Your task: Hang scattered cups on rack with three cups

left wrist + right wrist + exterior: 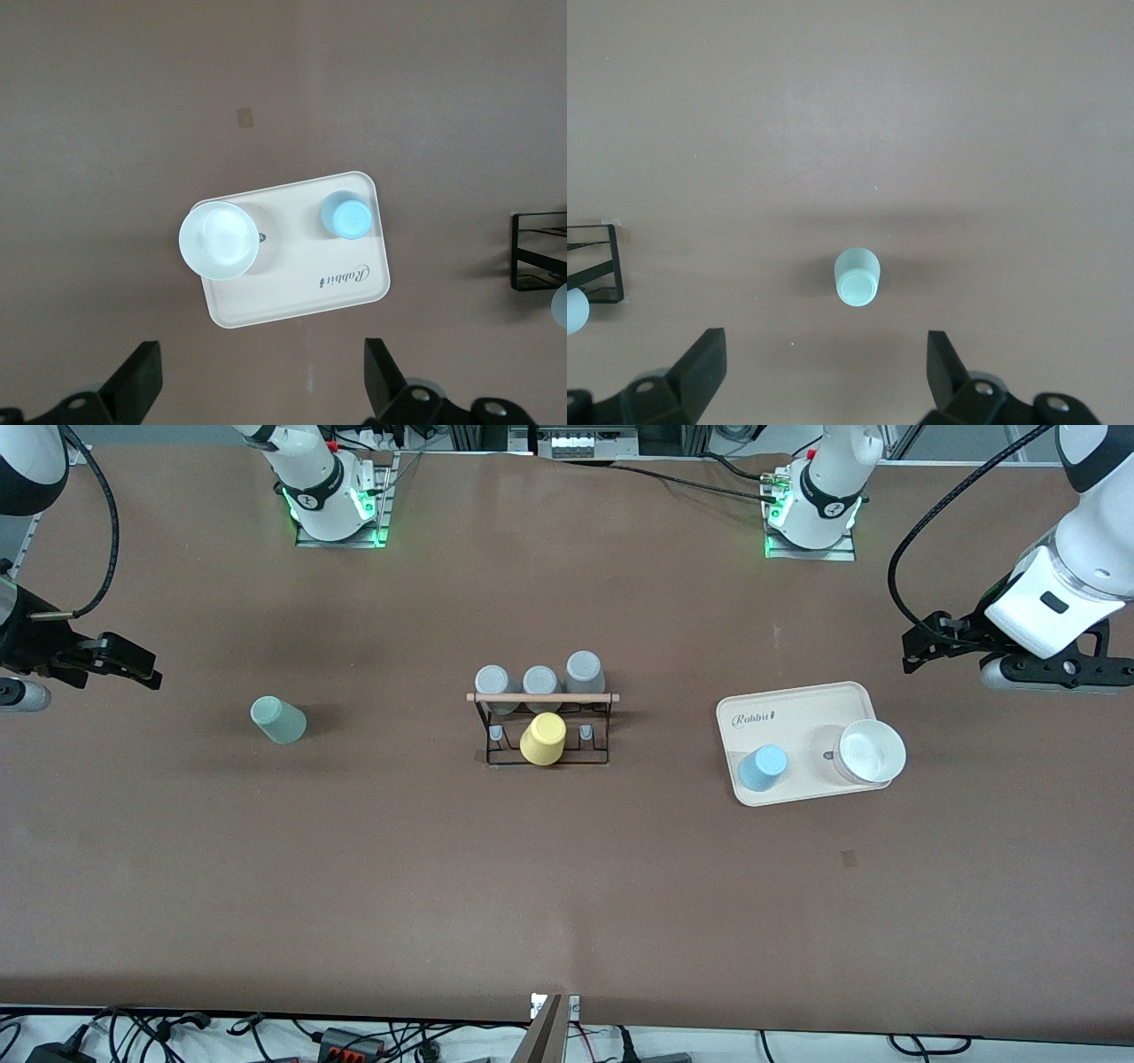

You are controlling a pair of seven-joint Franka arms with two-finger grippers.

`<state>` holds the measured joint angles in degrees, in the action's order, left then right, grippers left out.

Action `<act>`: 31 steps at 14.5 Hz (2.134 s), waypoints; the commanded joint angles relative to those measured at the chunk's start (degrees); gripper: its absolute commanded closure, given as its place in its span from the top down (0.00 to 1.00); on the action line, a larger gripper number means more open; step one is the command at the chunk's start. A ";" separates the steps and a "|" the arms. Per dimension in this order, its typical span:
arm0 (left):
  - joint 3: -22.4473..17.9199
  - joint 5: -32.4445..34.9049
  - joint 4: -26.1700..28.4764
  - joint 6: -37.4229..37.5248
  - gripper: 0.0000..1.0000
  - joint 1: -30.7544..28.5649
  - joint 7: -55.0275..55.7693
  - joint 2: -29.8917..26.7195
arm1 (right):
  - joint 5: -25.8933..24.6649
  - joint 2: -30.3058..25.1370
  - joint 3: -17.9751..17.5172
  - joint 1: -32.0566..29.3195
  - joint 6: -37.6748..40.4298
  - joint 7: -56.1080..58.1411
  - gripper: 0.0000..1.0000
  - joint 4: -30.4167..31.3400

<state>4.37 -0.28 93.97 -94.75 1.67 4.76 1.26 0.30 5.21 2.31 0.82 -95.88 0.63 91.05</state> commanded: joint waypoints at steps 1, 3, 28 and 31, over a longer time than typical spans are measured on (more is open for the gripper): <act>0.20 0.36 -1.33 1.33 1.00 -0.18 -0.36 0.15 | -1.53 -1.16 -0.02 0.23 0.34 0.43 1.00 1.06; 0.29 0.36 -1.33 1.33 1.00 -0.18 -0.36 0.15 | -2.24 -1.16 -0.02 0.23 0.08 0.43 1.00 0.89; 0.64 -0.25 -5.46 -0.42 1.00 1.84 -0.01 18.06 | -3.55 2.17 -0.02 1.64 -1.06 0.17 1.00 0.53; 0.64 -0.43 -4.32 -3.42 1.00 4.55 0.43 23.42 | -3.56 3.14 -0.02 1.81 -1.06 -0.36 1.00 0.53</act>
<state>4.90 -0.33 91.25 -97.63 4.10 4.76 20.90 -2.24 8.21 2.26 2.28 -96.46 0.63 91.45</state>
